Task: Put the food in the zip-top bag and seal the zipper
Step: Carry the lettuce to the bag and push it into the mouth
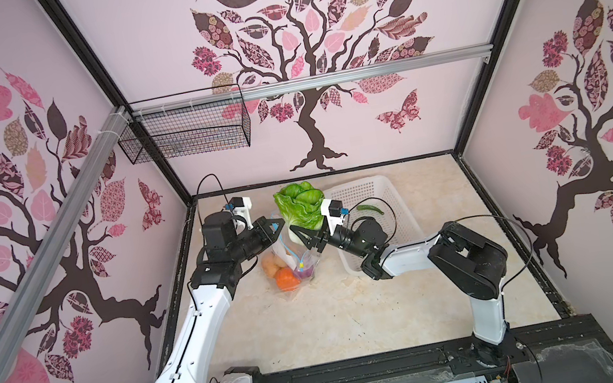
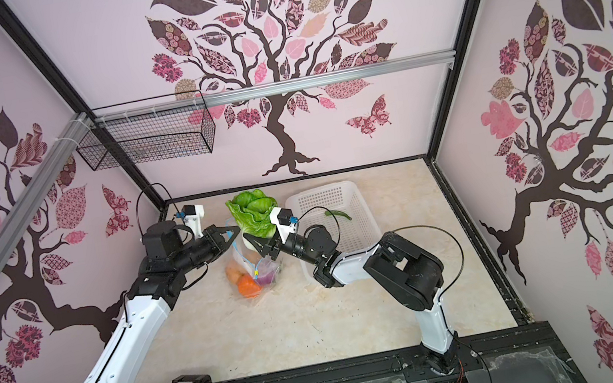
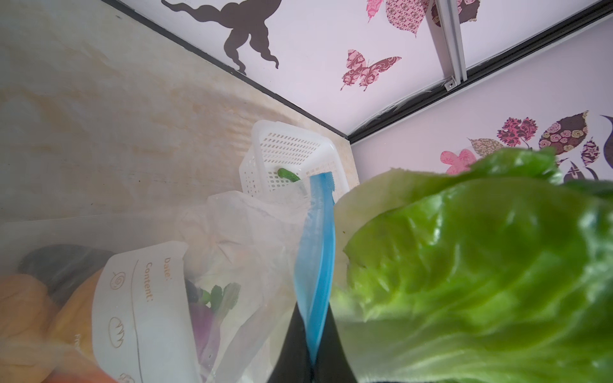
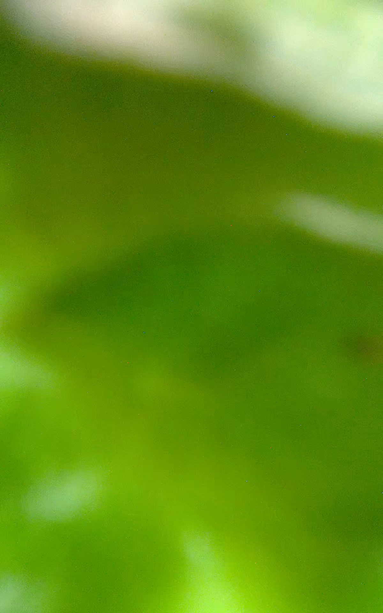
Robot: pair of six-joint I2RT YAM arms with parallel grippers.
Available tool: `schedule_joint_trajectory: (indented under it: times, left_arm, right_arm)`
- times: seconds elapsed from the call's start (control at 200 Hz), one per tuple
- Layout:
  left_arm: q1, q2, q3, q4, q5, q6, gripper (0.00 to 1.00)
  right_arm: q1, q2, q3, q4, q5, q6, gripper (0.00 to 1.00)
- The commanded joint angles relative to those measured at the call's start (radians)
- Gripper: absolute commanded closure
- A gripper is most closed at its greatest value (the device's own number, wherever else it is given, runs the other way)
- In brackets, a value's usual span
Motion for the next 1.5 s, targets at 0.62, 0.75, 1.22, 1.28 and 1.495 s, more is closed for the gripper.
schedule_joint_trajectory:
  times: [0.62, 0.75, 1.22, 1.28, 1.495]
  left_arm:
    - [0.031, -0.012, 0.028, 0.047, 0.036, -0.019, 1.00]
    - [0.030, -0.012, 0.025, 0.047, 0.038, -0.018, 1.00]
    - [0.028, -0.031, -0.013, 0.069, 0.083, -0.043, 1.00]
    - [0.028, -0.028, -0.011, 0.078, 0.092, -0.065, 1.00]
    - [0.015, -0.023, 0.019, 0.101, 0.155, -0.136, 1.00]
  right_arm:
    - [0.016, -0.221, -0.151, -0.388, 0.014, -0.156, 0.00]
    - [0.017, -0.270, -0.158, -0.439, 0.019, -0.172, 0.00]
    - [0.016, -0.209, -0.072, -0.342, -0.020, 0.070, 0.39]
    - [0.017, -0.211, -0.087, -0.283, 0.012, 0.104, 0.43]
    - [0.024, -0.148, -0.057, -0.143, 0.088, 0.166, 0.50]
